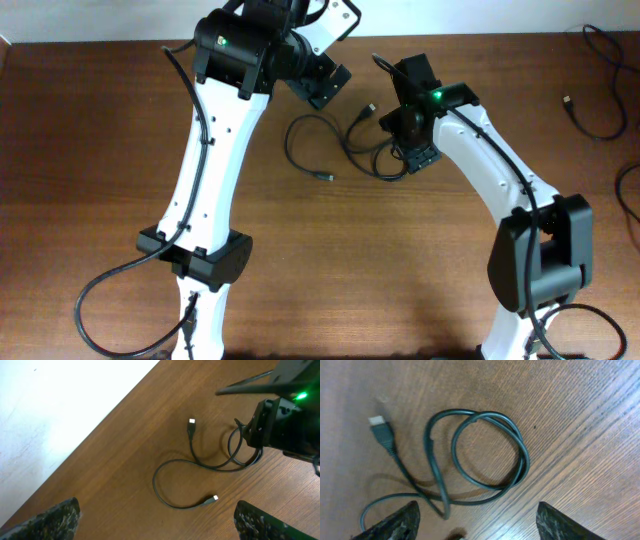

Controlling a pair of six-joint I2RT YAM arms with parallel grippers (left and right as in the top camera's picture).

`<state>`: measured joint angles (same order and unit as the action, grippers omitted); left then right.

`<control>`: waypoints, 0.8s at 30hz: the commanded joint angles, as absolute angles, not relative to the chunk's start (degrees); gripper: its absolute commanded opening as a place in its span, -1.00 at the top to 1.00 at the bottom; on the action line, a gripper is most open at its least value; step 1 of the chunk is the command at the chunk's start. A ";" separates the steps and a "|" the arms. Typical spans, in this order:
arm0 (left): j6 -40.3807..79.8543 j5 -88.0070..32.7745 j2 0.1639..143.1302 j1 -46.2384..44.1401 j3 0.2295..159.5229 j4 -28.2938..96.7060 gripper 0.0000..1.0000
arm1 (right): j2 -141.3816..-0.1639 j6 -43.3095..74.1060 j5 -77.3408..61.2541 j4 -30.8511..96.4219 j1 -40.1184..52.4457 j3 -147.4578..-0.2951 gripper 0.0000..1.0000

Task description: Untangle cables

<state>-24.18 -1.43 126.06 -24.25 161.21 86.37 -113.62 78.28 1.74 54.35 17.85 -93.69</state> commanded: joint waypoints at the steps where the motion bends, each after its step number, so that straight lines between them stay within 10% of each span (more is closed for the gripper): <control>1: -24.08 -0.99 125.93 -24.21 161.18 86.46 -0.97 | -115.13 78.48 2.83 55.02 18.04 -93.23 -0.36; 12: -24.08 -1.04 125.93 -24.21 161.18 86.46 -0.97 | -113.80 74.06 6.52 51.00 18.00 -93.30 -0.44; 16: -24.08 -1.04 125.93 -24.21 161.18 86.43 -0.97 | -113.91 65.82 6.74 43.44 18.00 -93.30 0.00; 24: -24.05 -1.06 125.93 -24.21 161.18 86.43 -0.98 | -116.57 61.08 6.22 41.76 18.00 -93.17 0.25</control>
<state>-24.18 -1.43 126.06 -24.25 161.21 86.39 -114.69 62.96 5.58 41.43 17.85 -93.43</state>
